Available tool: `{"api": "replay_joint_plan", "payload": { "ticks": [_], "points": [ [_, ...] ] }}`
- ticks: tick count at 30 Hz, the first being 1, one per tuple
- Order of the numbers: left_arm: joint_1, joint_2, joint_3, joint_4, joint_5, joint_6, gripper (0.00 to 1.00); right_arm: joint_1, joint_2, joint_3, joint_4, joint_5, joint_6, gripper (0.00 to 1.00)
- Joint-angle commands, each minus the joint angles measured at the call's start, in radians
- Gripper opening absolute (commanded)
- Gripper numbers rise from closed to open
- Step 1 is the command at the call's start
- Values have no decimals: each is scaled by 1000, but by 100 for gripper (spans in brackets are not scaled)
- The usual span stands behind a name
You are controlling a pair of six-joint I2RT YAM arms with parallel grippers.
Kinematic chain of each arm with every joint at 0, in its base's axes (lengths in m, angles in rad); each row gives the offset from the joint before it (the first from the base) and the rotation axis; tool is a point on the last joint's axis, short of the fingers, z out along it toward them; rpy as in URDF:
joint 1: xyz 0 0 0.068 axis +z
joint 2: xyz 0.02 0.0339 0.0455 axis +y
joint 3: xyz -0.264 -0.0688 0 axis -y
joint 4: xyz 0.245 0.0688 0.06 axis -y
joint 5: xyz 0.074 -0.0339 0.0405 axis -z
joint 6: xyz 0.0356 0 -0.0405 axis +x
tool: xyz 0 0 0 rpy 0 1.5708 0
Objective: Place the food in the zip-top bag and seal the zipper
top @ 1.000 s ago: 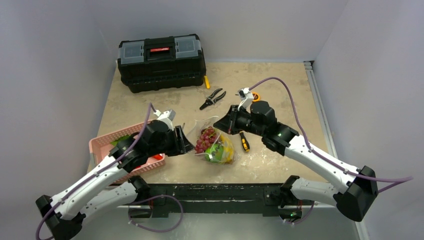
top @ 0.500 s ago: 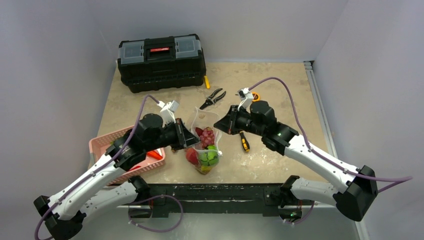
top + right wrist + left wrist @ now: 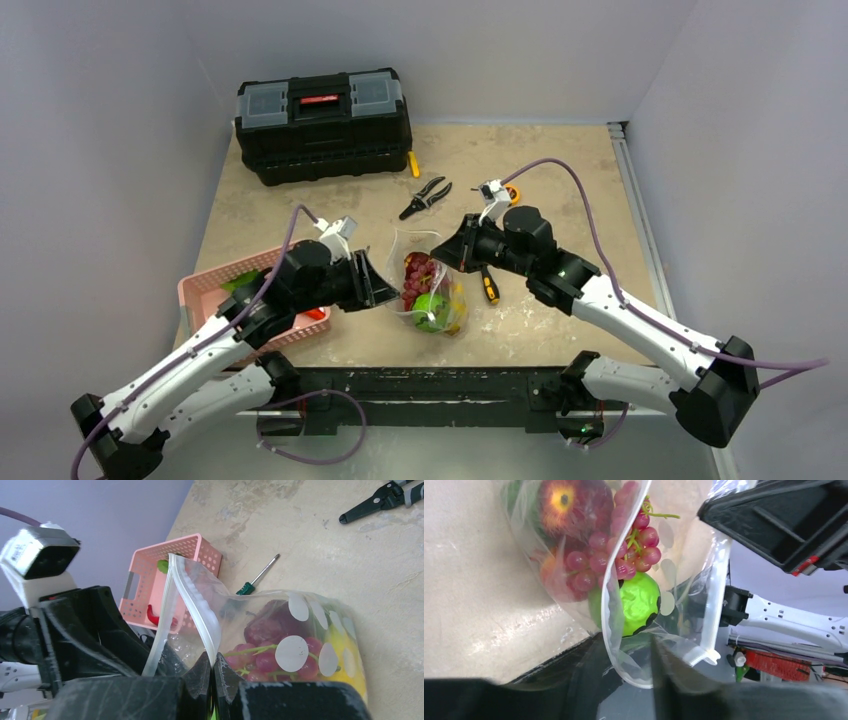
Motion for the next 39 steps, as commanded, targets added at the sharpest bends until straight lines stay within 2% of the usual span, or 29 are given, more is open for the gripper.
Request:
{"api": "replay_joint_plan", "payload": {
  "ticks": [1,5,8,11,14,16,19,23,28,30,34,39],
  "points": [
    [-3,-58,111,-73,-97,66,47,2,-7,17,57,-1,-4,0],
    [-3,-65,231,-287,-235,164,62,2,-12,24,42,9,-11,0],
    [-2,-66,330,-497,-495,215,67,1,-15,20,39,11,-11,0],
    [-2,-80,363,-677,-788,171,80,2,-14,16,41,11,-11,0],
    [2,-92,330,-745,-936,191,82,2,-7,16,49,7,-10,0],
    [27,-70,297,-756,-943,241,82,2,2,19,56,1,-8,0],
    [158,-7,263,-776,-878,239,83,2,16,29,60,-10,-11,0],
    [350,0,200,-650,-705,279,86,2,21,42,50,-14,-14,0],
    [662,-1,129,-478,-362,359,86,2,2,44,27,-4,-15,0],
    [749,13,104,-462,-305,349,88,2,-7,42,18,1,-18,0],
    [890,29,54,-453,-317,265,92,2,-19,29,17,7,-15,0],
    [971,126,40,-578,-545,-14,95,2,2,40,21,-13,-14,0]
  ]
}}
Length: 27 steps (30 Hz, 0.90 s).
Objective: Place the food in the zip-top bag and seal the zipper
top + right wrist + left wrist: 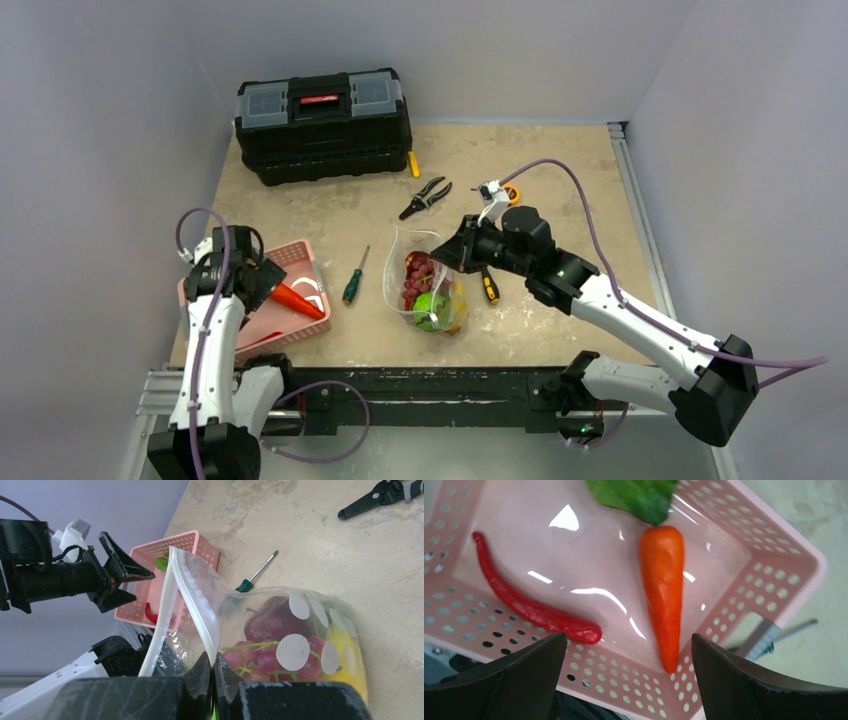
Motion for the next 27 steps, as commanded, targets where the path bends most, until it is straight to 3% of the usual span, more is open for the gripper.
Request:
{"api": "replay_joint_plan", "payload": {
  "ticks": [1,7,13,18,27],
  "points": [
    [63,92,-6,-87,-168,-261,97,2,1,45,28,-18,-15,0],
    [162,242,-23,-161,-296,-477,100,2,19,67,22,-34,-33,0],
    [284,230,-90,-74,-282,-492,99,2,2,45,20,-33,-36,0],
    [352,328,-84,-56,-207,-499,98,2,3,34,20,-30,-39,0],
    [399,411,-70,-71,-170,-571,97,0,17,46,24,-34,-56,0]
  ]
}}
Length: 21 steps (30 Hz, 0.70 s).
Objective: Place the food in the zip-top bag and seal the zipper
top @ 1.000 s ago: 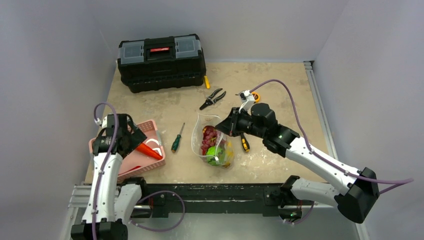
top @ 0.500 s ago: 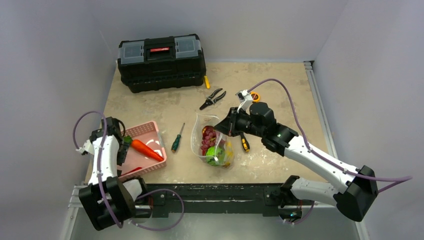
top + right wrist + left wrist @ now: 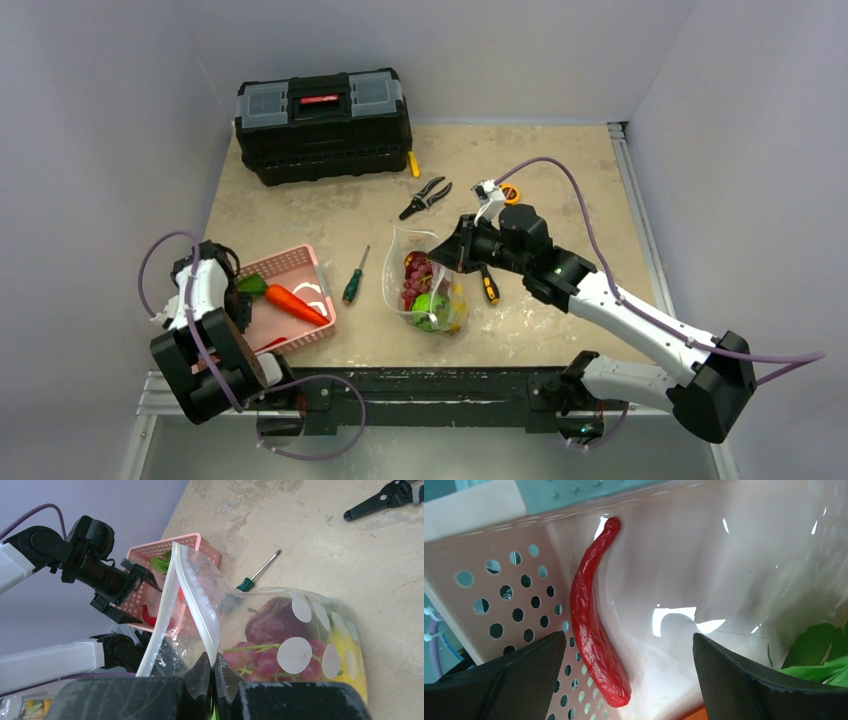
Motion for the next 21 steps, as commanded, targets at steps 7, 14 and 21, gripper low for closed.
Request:
{"api": "replay_joint_plan", "payload": {
  "ticks": [7,14,21],
  "points": [
    [39,-100,-61,84,26,-130,91,1,3,32,30,-11,-34,0],
    [40,-217,-148,137,28,-155,85,1,-9,35,10,0,-53,0],
    [45,-117,-120,149,18,-164,61,-1,-6,47,2,-11,-64,0]
  ]
}}
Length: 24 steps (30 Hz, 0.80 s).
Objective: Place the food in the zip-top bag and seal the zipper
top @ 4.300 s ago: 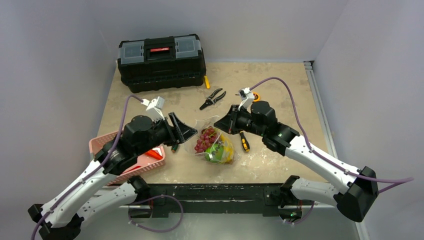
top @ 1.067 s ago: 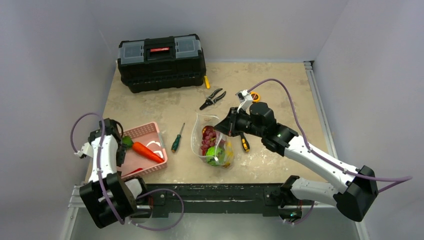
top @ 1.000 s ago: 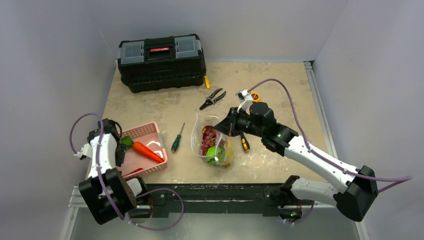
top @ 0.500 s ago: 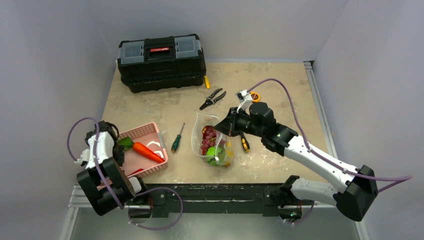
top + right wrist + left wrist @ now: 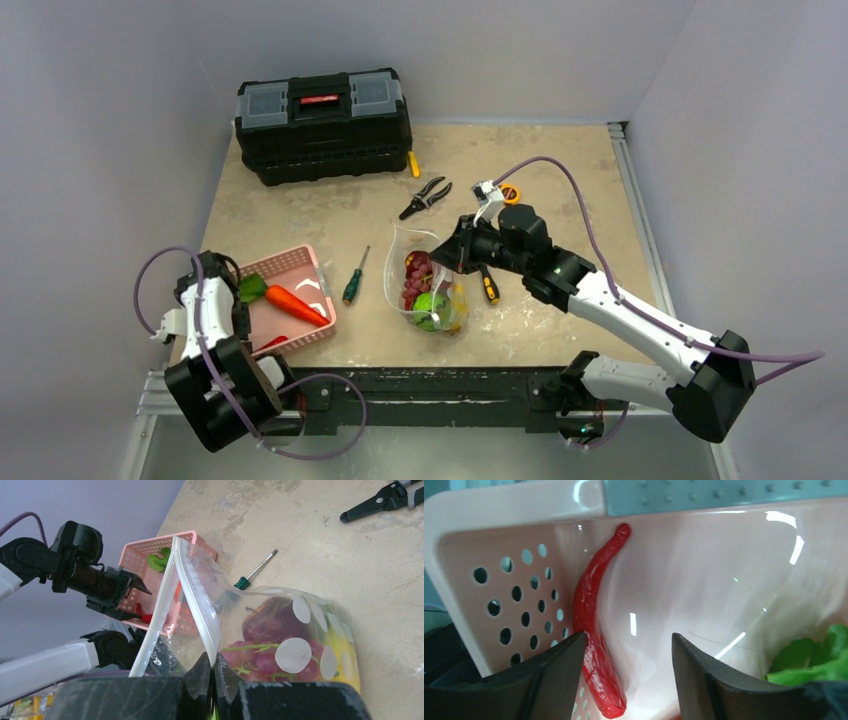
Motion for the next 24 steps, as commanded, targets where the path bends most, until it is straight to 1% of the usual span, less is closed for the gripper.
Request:
{"api": "replay_joint_plan", "payload": {
  "ticks": [1,4,10,13,16,17,20,24],
  "points": [
    [17,67,-20,84,27,-56,57,-1,-15,47,7,-10,-28,0],
    [26,81,-12,101,45,-62,56,-1,-30,44,2,-1,-27,0],
    [41,90,-2,153,75,-42,61,-2,-62,30,-9,26,-23,0],
    [61,115,-3,210,93,5,61,-1,-67,30,-11,27,-20,0],
    [73,129,2,224,108,35,58,-1,-71,30,-12,31,-20,0],
    [75,128,0,225,109,36,57,-2,-72,30,-12,35,-18,0],
    [76,119,-8,230,111,44,44,-2,-70,31,-11,32,-17,0],
    [77,81,-29,257,111,70,32,-1,-62,30,-3,25,-17,0]
  ]
}}
